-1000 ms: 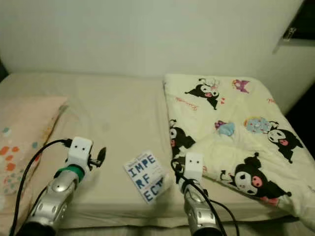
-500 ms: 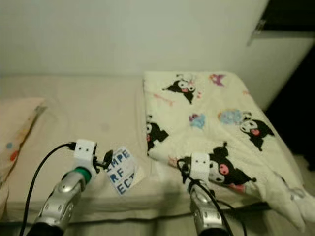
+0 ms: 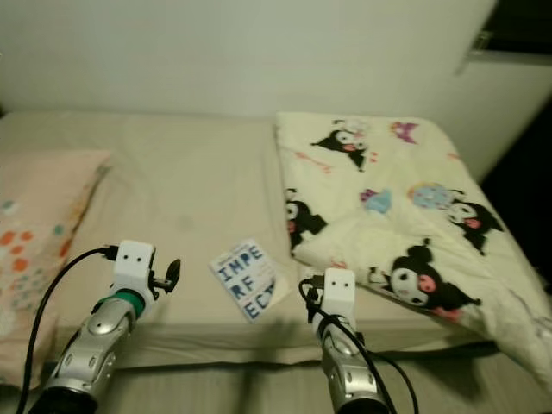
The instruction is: Clean up the room
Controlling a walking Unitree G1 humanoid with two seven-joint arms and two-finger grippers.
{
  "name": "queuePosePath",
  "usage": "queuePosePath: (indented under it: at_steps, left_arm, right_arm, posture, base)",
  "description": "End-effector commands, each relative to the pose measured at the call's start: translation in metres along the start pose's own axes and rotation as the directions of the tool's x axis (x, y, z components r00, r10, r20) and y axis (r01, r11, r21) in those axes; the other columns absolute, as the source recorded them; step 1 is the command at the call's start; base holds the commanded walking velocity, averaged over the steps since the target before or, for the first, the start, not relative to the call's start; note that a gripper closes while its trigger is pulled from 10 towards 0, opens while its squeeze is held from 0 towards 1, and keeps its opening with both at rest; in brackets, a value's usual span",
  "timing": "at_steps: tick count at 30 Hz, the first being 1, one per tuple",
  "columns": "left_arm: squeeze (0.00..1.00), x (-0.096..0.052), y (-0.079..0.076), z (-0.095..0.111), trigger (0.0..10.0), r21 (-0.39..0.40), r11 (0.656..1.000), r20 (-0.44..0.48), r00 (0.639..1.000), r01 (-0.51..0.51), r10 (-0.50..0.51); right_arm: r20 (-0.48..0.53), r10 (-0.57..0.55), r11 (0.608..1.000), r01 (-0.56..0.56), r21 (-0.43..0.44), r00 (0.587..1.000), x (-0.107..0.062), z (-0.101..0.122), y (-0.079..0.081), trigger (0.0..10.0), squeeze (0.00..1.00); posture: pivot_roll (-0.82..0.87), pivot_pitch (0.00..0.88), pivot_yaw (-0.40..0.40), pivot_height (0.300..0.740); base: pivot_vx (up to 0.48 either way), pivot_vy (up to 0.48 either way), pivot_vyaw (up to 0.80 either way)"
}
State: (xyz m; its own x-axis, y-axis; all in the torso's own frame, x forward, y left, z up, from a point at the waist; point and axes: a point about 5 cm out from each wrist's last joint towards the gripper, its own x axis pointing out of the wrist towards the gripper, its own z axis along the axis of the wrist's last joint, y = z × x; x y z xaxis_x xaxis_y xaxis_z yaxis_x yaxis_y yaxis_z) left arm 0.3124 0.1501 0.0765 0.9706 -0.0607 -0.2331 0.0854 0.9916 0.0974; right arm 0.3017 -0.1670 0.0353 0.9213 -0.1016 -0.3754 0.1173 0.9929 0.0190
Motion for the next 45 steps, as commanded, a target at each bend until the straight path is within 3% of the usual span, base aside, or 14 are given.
queuePosePath:
  at_steps: [1,14,22,45]
  left_arm:
    - [0.00,0.000,-0.005,-0.004,10.0,0.003,1.000,-0.012,1.000,0.015,-0.015]
    - [0.00,0.001,0.001,0.005,10.0,0.009,1.000,0.026,1.000,0.001,-0.002]
    - [0.00,0.004,0.008,0.019,10.0,0.060,0.998,0.068,0.998,-0.010,0.006]
    - [0.00,-0.002,0.004,0.010,10.0,0.068,0.998,0.063,0.998,-0.004,0.000]
  right_arm:
    - [-0.005,-0.018,1.000,0.018,0.009,1.000,-0.001,-0.002,-0.005,10.0,0.00]
    - [0.044,-0.002,0.999,0.000,0.037,0.999,0.003,0.012,0.002,10.0,0.00]
    - [0.073,0.033,0.996,-0.039,0.085,0.997,0.006,0.019,0.007,10.0,0.00]
    - [0.080,0.031,0.997,-0.037,0.071,0.996,0.002,0.015,0.006,10.0,0.00]
  posture:
    - [0.05,0.012,0.012,0.740]
    - [0.06,0.030,-0.008,0.740]
    - [0.08,0.043,-0.014,0.711]
    - [0.07,0.015,-0.014,0.636]
  base:
    - [0.000,0.000,0.00]
    - [0.000,0.000,0.00]
    - [0.000,0.000,0.00]
    - [0.000,0.000,0.00]
